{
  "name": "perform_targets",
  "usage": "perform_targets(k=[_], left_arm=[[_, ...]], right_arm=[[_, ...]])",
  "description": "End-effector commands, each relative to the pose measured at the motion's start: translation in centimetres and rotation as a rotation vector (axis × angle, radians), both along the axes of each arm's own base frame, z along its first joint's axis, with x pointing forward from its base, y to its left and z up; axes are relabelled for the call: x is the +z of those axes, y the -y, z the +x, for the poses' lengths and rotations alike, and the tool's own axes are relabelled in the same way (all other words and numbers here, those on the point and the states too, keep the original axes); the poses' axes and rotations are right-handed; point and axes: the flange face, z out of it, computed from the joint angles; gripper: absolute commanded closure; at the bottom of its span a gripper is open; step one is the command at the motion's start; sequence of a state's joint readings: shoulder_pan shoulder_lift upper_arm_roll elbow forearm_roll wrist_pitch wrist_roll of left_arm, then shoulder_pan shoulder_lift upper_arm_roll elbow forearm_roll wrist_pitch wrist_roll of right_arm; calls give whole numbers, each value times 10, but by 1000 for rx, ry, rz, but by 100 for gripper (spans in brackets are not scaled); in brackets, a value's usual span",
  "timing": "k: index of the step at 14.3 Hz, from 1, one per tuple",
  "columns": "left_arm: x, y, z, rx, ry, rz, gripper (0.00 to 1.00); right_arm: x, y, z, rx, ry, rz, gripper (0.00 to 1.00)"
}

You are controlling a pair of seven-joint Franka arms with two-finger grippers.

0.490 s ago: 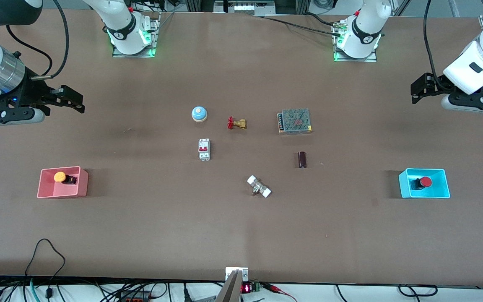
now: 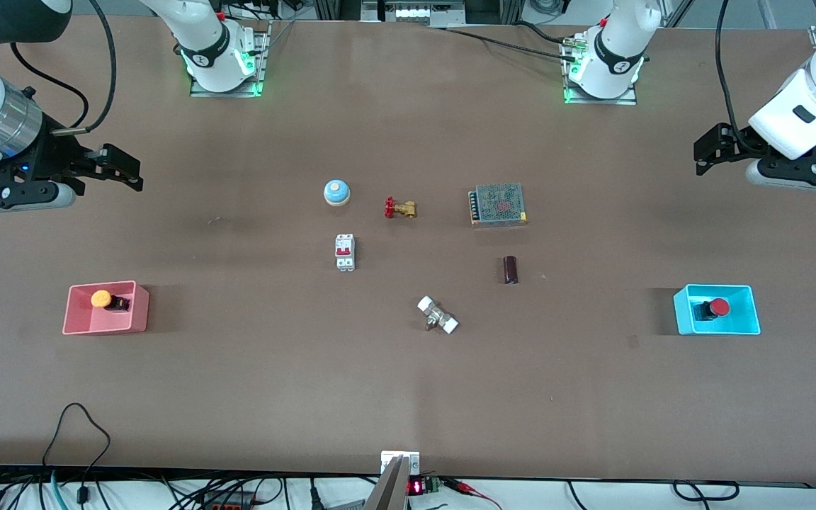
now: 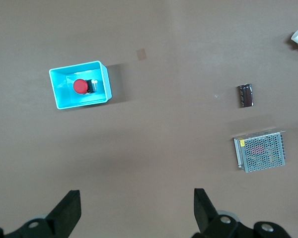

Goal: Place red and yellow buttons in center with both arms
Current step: 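Move the right gripper to the pink box while the left gripper reaches the cyan box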

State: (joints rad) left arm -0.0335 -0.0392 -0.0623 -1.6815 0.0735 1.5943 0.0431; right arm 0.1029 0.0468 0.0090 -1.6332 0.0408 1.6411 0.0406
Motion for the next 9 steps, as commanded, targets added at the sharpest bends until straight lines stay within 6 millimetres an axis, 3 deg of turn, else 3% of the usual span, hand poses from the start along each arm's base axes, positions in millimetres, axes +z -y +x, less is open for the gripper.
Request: perform_targets(k=[1,2,5,6,7,9], left_arm=[[-6,2,6,3,-25,-16,0],[-13,1,11,7,-39,-16,0],[-38,-8,30,26,-72,-12,0],[-54,-24,54,53,-87,-9,0],[-65,-57,74,99,-95,-7,0],[-97,-104,91,169,-127,-21,0]], right_arm=[[-4,3,1,6,-10,8,0],[-7,5,1,10,-17,3,0],[-46,22,24,54,-39,-86,0],[-53,23,30,52,-29,-101,0],[-68,27,38,43,-25,-106,0],[-92,63,52,-3,-21,-104,0]])
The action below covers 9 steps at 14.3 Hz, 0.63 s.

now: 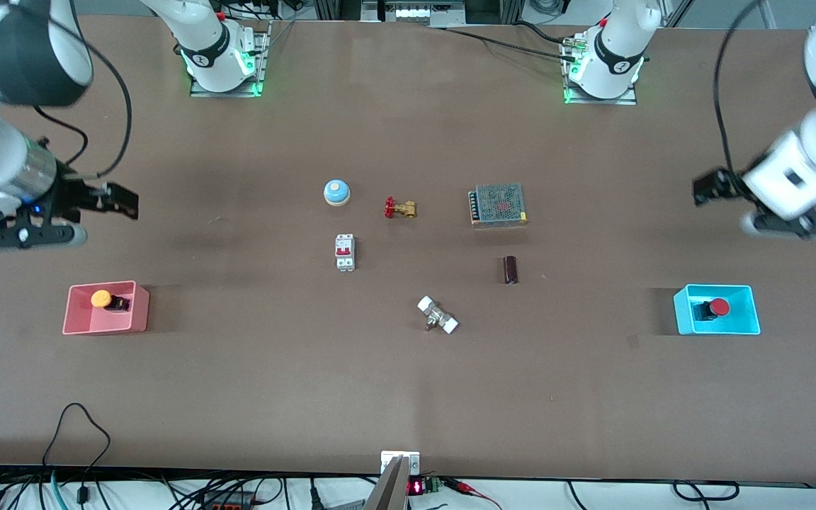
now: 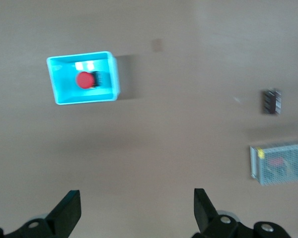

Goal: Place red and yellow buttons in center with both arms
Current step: 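Move the right gripper to the pink box while the left gripper reaches the cyan box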

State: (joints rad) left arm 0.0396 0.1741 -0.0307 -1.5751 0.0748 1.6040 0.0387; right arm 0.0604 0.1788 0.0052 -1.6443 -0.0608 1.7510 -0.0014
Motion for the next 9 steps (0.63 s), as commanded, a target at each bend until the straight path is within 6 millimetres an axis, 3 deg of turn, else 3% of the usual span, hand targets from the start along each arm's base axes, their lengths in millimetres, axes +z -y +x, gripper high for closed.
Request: perform_targets(k=[1,3,4,6,9], left_arm=[[-47,-58,38,77,-53,-16,0],[-83,-102,64,126,32,-8,0],[-106,-112,74,121,69,-15,0],[-149,-125,92,49,130,-21,0],[-207,-140,101,3,148,-31,0]], right_arm=[[-29,40,19,-30,20,-7,0],[-59,61,34,-42,46,-9,0],[-72,73,41,-27,66,-26,0],[-100,104,51,29,88,-28,0],[-131,120,63,49,128,-26,0]])
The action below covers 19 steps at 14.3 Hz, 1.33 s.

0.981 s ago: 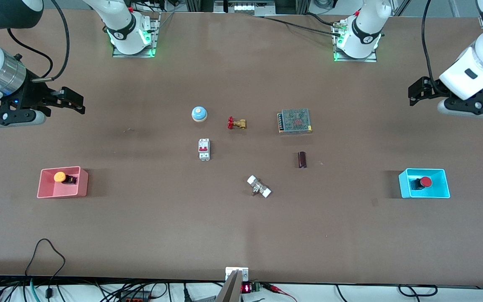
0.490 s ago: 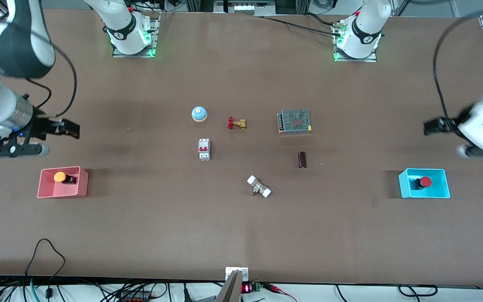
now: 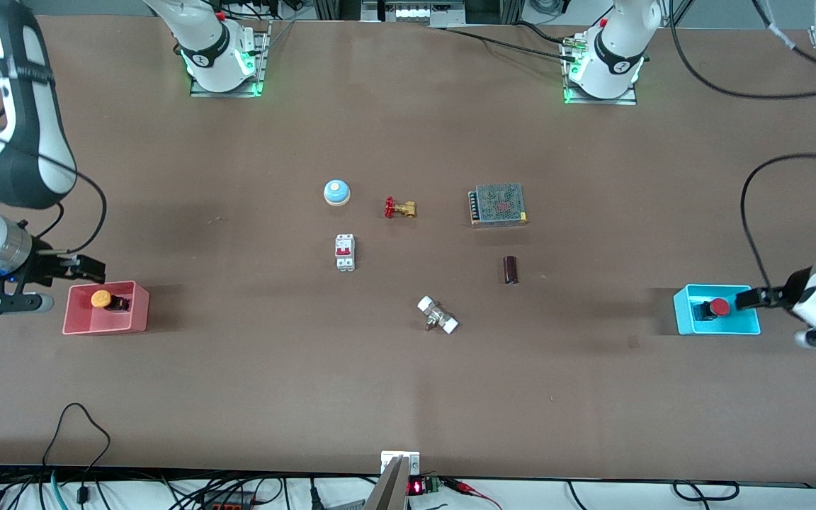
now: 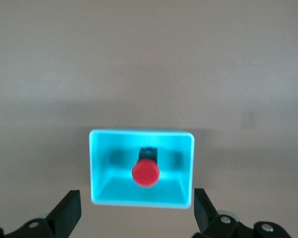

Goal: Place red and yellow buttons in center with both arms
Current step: 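Lower both grippers and grasp the yellow and red buttons in the boxes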

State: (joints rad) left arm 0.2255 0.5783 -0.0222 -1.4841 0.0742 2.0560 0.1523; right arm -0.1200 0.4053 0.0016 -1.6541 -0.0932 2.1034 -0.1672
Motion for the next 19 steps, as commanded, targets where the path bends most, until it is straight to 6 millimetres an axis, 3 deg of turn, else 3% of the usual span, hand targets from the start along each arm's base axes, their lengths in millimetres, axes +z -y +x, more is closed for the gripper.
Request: perform_targets(k=[1,4,10,14,17,19], left_arm=[[-34,-7,12,-80,33,-11,0],[-81,-18,-2,-103,67,-7,0],[-112,-15,-19,-102,22,-22,1],[-125,-11,-27,-95,-8,-33,29],[-123,-8,-26,-99,-9,-36,64],[-113,-8,-23,-106,2,-32,73]], right_arm=[[-21,6,11,34,48,-7,0],[-45,9,15,41,65,-4,0],[-86,26,17,51,65,3,0],[-106,33,15,60,55,16,0],[-123,37,7,54,48,21,0],[-130,40,2,66,57,20,0]])
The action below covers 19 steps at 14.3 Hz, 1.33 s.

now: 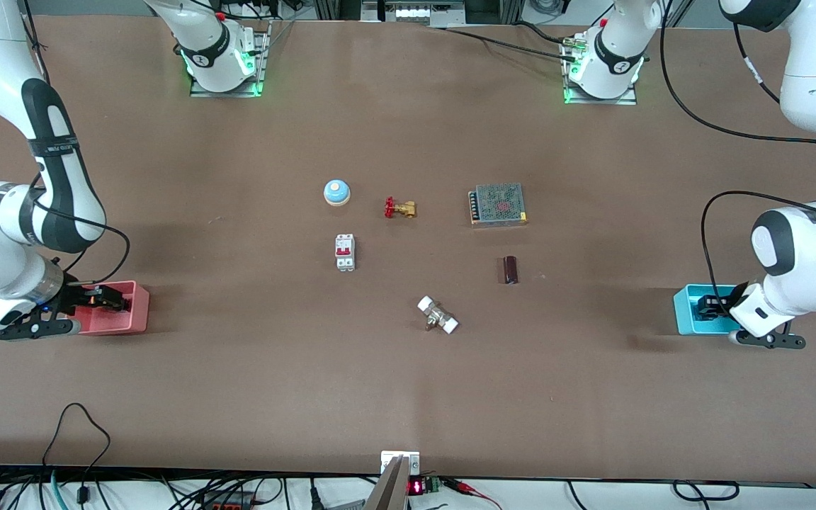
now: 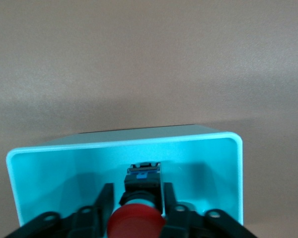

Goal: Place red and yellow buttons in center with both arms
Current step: 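Lower both grippers and grasp the yellow and red buttons in the boxes, then lift the red button with the left gripper toward the table center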

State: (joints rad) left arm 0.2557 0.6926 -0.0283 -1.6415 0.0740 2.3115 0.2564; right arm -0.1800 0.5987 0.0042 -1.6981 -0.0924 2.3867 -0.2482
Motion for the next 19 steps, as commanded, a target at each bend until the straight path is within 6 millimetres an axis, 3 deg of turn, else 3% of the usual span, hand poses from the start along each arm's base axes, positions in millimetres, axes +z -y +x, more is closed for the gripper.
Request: perform_targets(k=[1,3,6,7,9,12,14,16,19], left_arm=[[19,1,2,-14,19,-11,73],[42,2,6,-18,33,-4,73],[103,6,12,-22,2,-3,72],[122,13,12,-26,-20,-9,72],[137,49,5,-45,-76,-41,72],[124,125,-6,13,-144,-76,72],[102,180,-19,36,-193,-74,72],[94,238,-33,15,-202,-43,72],[50,284,-66,49,-130,-42,71]], right_arm=[[-7,5,-8,28,19,13,0],[-11,7,-8,27,16,14,0],[-17,8,-9,30,7,15,0],[-20,8,-9,30,4,16,0],[-26,7,-12,30,-9,19,0],[-27,7,-13,31,-11,19,5],[-27,6,-13,46,-12,19,19],[-27,8,-13,69,-13,17,36],[-26,8,-13,74,-14,16,57]])
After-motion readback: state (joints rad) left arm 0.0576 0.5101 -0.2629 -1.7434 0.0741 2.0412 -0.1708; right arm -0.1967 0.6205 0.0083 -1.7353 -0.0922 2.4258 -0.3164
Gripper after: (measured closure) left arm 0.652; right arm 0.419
